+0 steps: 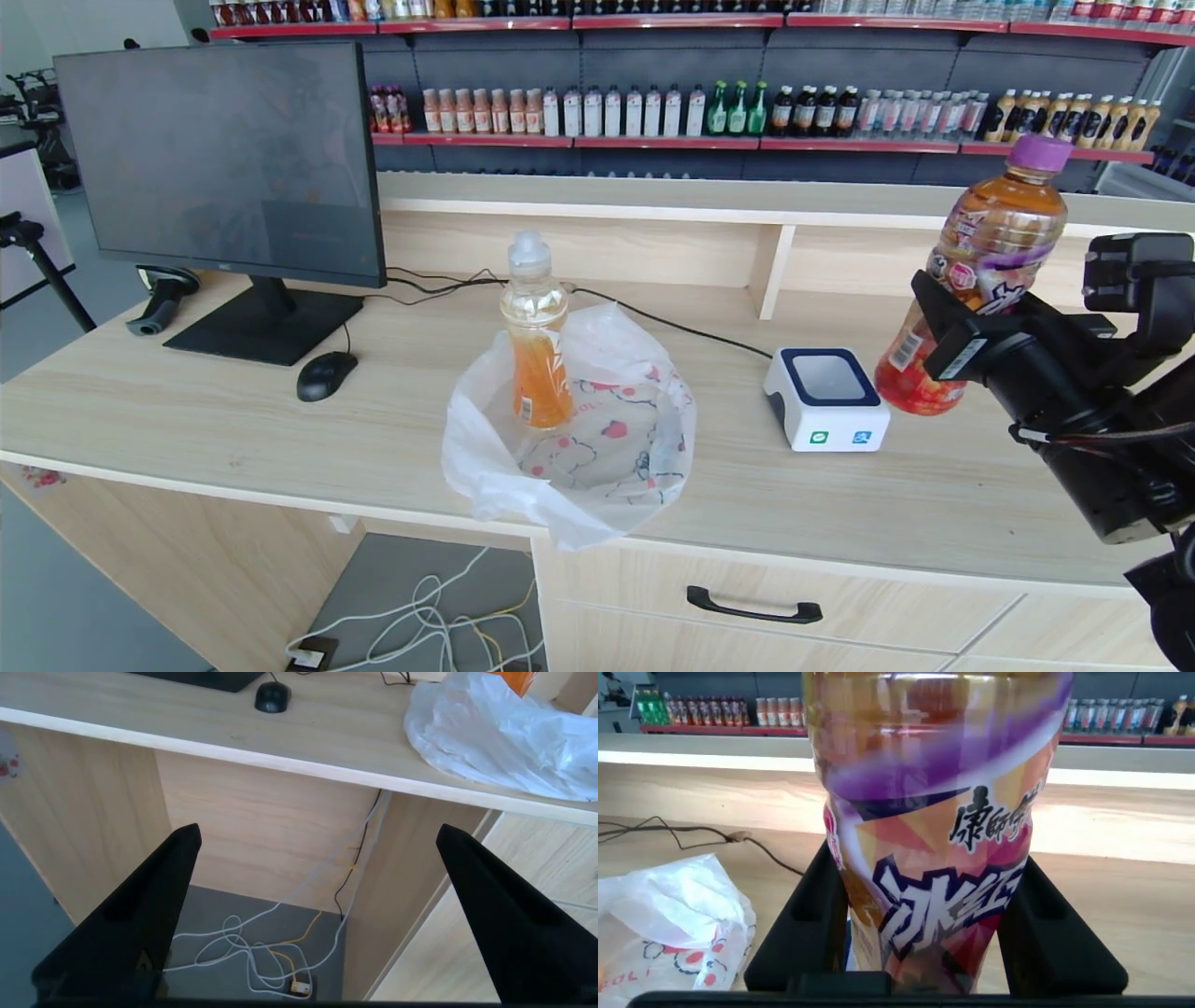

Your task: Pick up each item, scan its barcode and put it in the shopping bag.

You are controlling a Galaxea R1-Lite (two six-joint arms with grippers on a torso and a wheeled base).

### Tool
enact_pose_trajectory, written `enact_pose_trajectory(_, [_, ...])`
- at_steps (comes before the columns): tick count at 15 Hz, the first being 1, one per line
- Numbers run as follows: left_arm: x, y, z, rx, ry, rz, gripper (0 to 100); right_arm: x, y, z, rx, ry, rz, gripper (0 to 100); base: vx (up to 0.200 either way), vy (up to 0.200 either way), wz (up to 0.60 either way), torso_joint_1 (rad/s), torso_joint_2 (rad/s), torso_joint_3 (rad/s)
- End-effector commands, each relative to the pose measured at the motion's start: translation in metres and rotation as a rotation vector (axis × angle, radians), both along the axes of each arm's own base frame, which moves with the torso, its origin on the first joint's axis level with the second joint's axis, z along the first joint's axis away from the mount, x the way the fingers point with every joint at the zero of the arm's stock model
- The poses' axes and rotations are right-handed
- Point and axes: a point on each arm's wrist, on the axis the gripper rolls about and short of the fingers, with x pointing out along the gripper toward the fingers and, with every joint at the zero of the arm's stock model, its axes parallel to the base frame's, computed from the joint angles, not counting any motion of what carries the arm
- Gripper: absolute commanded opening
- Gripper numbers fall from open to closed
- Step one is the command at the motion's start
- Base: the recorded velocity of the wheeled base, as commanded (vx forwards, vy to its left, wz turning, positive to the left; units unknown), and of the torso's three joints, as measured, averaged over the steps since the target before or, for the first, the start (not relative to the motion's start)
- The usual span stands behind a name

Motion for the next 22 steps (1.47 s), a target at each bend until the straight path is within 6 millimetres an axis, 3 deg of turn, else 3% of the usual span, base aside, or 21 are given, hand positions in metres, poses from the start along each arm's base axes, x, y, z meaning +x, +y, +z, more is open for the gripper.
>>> enact_pose_trajectory(1, [0.0,0.0,0.0,-0.001,-0.001,0.001,100,-0.002,0.0,0.001,0.0,-0.005,0.003,0,0.0,0.0,0.0,0.0,0.0,0.0])
enact_pose_trajectory(5, [0.0,0.0,0.0,0.001,0.001,0.001,100,-0.002,0.003,0.001,0.0,-0.006,0.013,0,0.0,0.0,0.0,0.0,0.0,0.0])
enact_pose_trajectory(11, [0.0,0.0,0.0,0.001,0.001,0.001,100,-0.003,0.003,0.002,0.01,-0.007,0.018,0,0.0,0.2,0.0,0.006,0.0,0.002])
enact_pose_trajectory(16, [0.0,0.0,0.0,0.001,0.001,0.002,100,-0.003,0.009,0.001,0.006,-0.003,0.042,0,0.0,0.0,0.0,0.0,0.0,0.0])
enact_pose_trajectory(22, [0.0,0.0,0.0,0.001,-0.001,0.002,100,-0.004,0.013,0.0,0.004,-0.002,0.057,0,0.0,0.0,0.6,0.004,0.01,0.005])
